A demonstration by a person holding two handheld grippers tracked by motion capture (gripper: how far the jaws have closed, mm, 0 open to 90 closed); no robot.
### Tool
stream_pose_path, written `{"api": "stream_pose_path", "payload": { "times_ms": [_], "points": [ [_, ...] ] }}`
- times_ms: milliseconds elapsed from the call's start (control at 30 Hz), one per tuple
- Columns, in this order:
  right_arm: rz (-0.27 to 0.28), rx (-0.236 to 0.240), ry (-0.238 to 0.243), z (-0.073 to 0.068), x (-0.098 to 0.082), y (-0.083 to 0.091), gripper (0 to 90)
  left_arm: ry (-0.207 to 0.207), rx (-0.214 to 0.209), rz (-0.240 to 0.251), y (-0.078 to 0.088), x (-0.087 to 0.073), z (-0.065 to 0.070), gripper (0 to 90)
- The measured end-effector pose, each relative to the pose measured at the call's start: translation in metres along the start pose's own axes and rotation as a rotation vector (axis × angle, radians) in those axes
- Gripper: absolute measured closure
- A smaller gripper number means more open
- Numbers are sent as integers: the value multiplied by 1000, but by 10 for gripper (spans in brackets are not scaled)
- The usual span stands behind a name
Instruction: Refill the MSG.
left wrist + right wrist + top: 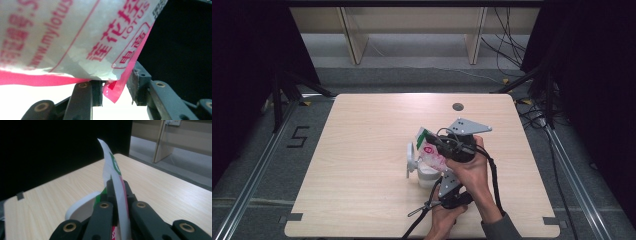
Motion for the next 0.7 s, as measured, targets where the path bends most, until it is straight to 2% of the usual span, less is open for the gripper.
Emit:
{"api": "stream_pose_path", "payload": {
  "times_ms": [33,100,133,167,200,233,300,367,433,500,533,567,633,667,700],
  "points": [
    [14,16,7,0,2,1,900,0,9,-7,1,0,-1,654],
    [25,9,8,2,4,4,900,-2,10,-5,1,0,-1,637],
    [23,15,-16,1,4,6,900,0,7,0,1,0,-1,637],
    [27,26,-29,-1,5,8,900,11,-3,12,1,1,0,631],
    [39,34,-27,0,6,9,900,49,-3,47,-1,4,3,627],
    [46,43,-21,1,7,10,900,47,-1,43,-1,4,3,622],
    [58,47,-44,3,8,14,900,42,-1,36,0,3,3,616],
    [69,48,-28,6,9,18,900,43,1,33,0,2,2,612],
    [72,59,-73,6,10,23,900,39,3,33,0,1,2,608],
    [85,57,-65,9,11,26,900,38,17,22,1,1,1,606],
    [103,70,-80,11,13,31,900,24,8,29,2,1,0,605],
    [106,72,-84,12,13,33,900,16,21,15,4,1,0,604],
    [111,76,-106,15,13,39,900,9,12,18,3,1,-1,605],
    [118,84,-111,16,13,41,900,2,21,3,5,0,-1,605],
    [130,84,-138,16,13,43,900,-6,12,7,4,0,-1,605]
  ]
}}
Point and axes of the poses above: each handheld gripper's, and its own axes: y roughly backward along the jaws, x roughly out of its top, z roughly to its right, the point moved 9 cm from there along -y, roughly forward along the jaws, and after that the axes turned 1 degree about -y, right-handed, at the moved point
